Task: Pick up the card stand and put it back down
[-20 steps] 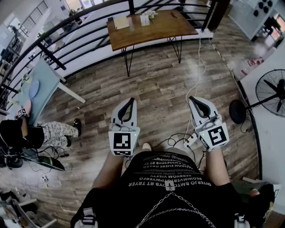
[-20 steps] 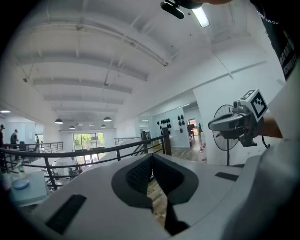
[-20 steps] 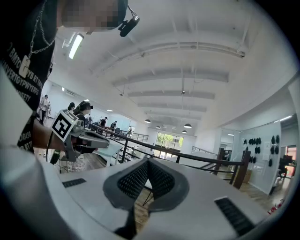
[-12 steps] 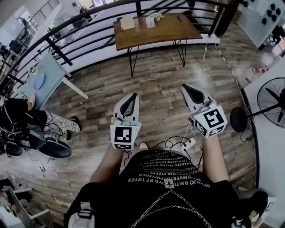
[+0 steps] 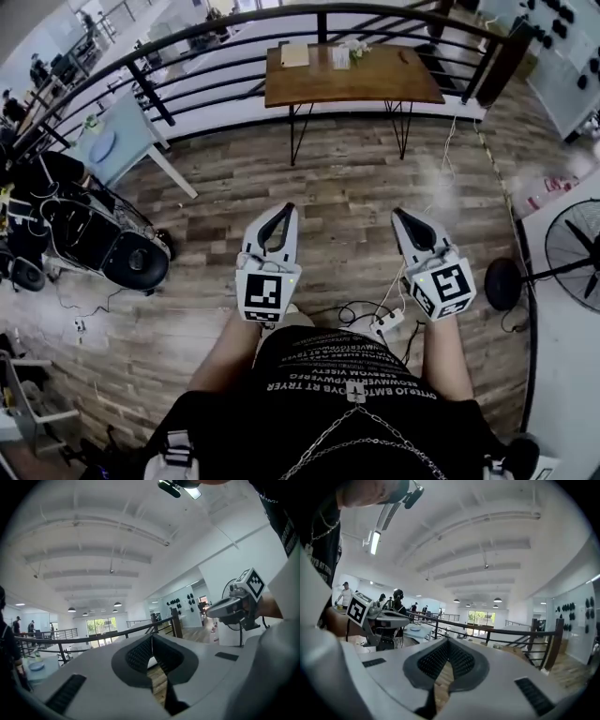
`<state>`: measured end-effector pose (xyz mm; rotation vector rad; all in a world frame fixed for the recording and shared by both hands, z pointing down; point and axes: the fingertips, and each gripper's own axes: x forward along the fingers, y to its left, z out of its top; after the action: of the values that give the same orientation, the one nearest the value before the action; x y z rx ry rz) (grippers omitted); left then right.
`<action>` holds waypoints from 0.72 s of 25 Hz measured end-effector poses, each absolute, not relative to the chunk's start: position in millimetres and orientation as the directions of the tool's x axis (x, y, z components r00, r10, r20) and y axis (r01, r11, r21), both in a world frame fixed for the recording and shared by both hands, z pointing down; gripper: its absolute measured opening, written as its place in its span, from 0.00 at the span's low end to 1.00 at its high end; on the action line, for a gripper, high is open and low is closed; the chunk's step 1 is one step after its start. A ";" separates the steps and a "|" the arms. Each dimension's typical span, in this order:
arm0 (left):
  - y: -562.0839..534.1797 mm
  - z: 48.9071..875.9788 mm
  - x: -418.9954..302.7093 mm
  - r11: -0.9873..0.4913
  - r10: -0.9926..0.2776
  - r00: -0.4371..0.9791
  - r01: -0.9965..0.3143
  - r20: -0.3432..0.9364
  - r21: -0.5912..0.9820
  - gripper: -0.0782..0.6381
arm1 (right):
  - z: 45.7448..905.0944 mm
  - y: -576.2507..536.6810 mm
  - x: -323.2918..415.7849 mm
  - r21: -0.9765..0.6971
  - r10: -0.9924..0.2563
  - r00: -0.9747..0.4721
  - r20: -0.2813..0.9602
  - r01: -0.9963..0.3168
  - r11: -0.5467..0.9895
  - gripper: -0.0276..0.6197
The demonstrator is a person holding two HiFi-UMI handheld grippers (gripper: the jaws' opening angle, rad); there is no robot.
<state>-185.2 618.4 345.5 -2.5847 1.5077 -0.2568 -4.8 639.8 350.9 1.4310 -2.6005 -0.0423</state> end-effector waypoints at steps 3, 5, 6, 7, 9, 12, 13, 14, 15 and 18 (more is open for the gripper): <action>628.1 366.3 -191.6 -0.464 -0.885 0.447 -0.864 0.126 -0.194 0.15 | 379.6 656.6 15.1 0.023 -0.849 -0.503 0.160 -0.858 0.513 0.07; 630.9 373.7 -193.5 -0.461 -0.886 0.439 -0.868 0.149 -0.183 0.15 | 392.8 661.5 26.1 -0.036 -0.856 -0.487 0.175 -0.872 0.488 0.07; 631.3 375.1 -194.1 -0.459 -0.887 0.437 -0.870 0.152 -0.180 0.15 | 397.3 661.1 29.0 -0.054 -0.857 -0.482 0.183 -0.875 0.481 0.07; 630.9 375.5 -194.5 -0.457 -0.888 0.435 -0.871 0.150 -0.180 0.15 | 399.9 659.1 29.9 -0.062 -0.855 -0.482 0.191 -0.875 0.479 0.06; 627.9 376.3 -193.4 -0.455 -0.889 0.434 -0.872 0.144 -0.180 0.15 | 400.8 653.8 25.9 -0.059 -0.844 -0.498 0.197 -0.866 0.497 0.07; 618.6 382.6 -186.5 -0.473 -0.880 0.452 -0.863 0.148 -0.176 0.15 | 400.9 646.9 15.0 -0.028 -0.822 -0.533 0.201 -0.842 0.539 0.07; 614.1 385.3 -184.3 -0.482 -0.875 0.460 -0.858 0.153 -0.178 0.15 | 401.4 643.5 12.8 -0.022 -0.819 -0.536 0.203 -0.839 0.544 0.07; 608.9 387.7 -182.2 -0.492 -0.869 0.468 -0.852 0.159 -0.180 0.15 | 401.6 639.2 11.9 -0.024 -0.819 -0.536 0.203 -0.839 0.543 0.07; 602.9 389.4 -180.0 -0.501 -0.864 0.476 -0.846 0.164 -0.182 0.15 | 401.3 633.8 12.2 -0.032 -0.821 -0.534 0.200 -0.841 0.539 0.06; 580.7 390.2 -171.5 -0.532 -0.846 0.507 -0.828 0.165 -0.181 0.15 | 399.7 611.8 16.5 -0.047 -0.835 -0.518 0.188 -0.854 0.519 0.07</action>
<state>-171.5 580.7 390.2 -2.6588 1.4791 -0.3589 16.5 611.8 399.7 1.4615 -2.6120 0.2009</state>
